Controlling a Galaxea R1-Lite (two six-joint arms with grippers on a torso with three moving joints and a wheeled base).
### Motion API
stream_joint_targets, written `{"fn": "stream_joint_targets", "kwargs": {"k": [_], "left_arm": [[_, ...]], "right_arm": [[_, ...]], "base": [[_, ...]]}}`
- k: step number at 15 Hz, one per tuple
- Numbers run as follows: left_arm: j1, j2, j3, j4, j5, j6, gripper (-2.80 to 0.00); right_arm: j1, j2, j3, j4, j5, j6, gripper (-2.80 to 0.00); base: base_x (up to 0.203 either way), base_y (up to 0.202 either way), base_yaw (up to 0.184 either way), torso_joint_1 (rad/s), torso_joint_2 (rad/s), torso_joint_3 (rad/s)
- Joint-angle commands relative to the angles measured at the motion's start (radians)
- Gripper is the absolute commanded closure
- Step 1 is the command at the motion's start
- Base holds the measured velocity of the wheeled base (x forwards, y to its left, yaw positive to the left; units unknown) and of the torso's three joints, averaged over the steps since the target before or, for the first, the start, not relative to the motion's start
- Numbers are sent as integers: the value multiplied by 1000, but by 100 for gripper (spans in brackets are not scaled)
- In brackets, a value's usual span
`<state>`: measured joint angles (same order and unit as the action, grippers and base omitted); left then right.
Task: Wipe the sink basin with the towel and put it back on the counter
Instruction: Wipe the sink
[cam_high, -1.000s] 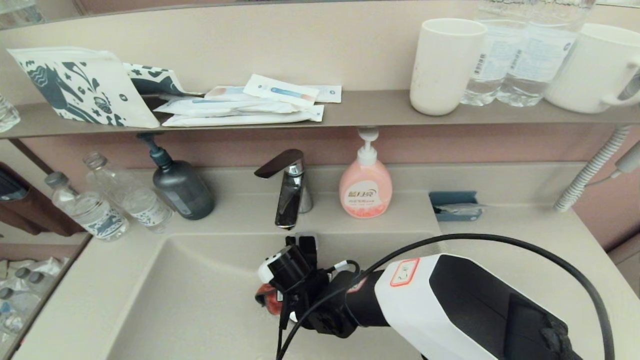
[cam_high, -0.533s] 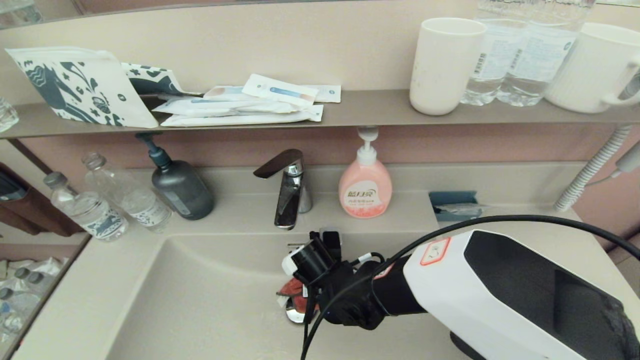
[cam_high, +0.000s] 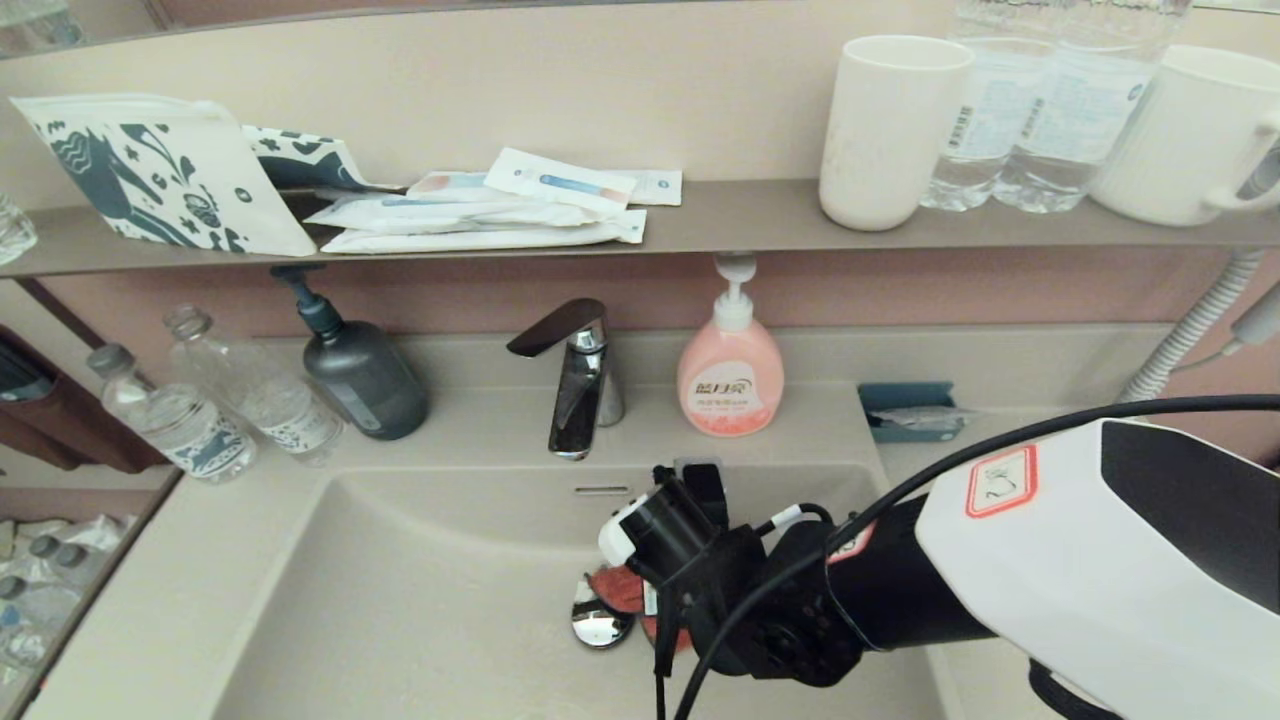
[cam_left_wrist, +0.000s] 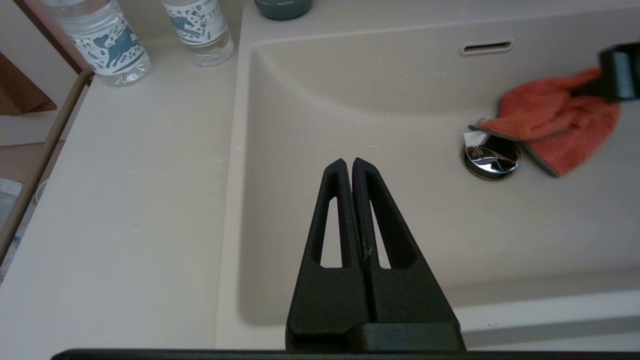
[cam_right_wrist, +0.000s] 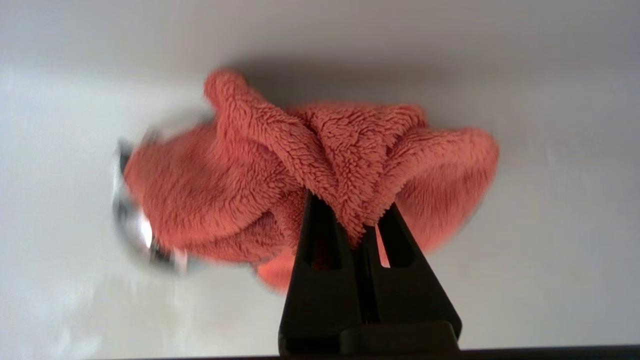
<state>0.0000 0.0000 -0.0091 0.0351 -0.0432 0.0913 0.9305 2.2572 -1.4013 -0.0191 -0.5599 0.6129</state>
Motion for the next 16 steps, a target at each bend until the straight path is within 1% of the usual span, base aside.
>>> {"fn": "stream_joint_targets", "kwargs": {"k": [1,3,5,6,7,8,9,11,13,14,16], "left_arm": [[1,2,0,0,0,0,0],[0,2,0,0,-1,0,0],[1,2,0,0,-1,1,0],[1,2,0,0,0,0,0],[0,2,0,0,-1,-1,0],[1,2,0,0,0,-1,0],[1,2,0,0,0,0,0],[1,2,0,0,0,0,0],[1,2,0,0,0,1,0],[0,2,0,0,0,0,0],[1,2,0,0,0,-1,0]], "right_arm": [[28,-46,67,17,-4,5,0],[67,-50,128,48,-9,45,0],[88,-54,140,157,-13,88,0],[97,-56,140,233,-13,132,0],[106,-48,140,296,-11,197,0],[113,-24,139,326,-8,244,0],[118,4,137,339,-5,286,0],[132,62,118,333,13,327,0],[146,88,78,287,89,369,0],[152,97,62,260,119,376,0],[168,122,17,253,140,377,0]], "base": [[0,0,0,0,0,0],[0,0,0,0,0,0],[0,0,0,0,0,0],[0,0,0,0,0,0],[0,0,0,0,0,0],[0,0,0,0,0,0],[0,0,0,0,0,0],[0,0,0,0,0,0],[0,0,0,0,0,0],[0,0,0,0,0,0],[0,0,0,0,0,0]]}}
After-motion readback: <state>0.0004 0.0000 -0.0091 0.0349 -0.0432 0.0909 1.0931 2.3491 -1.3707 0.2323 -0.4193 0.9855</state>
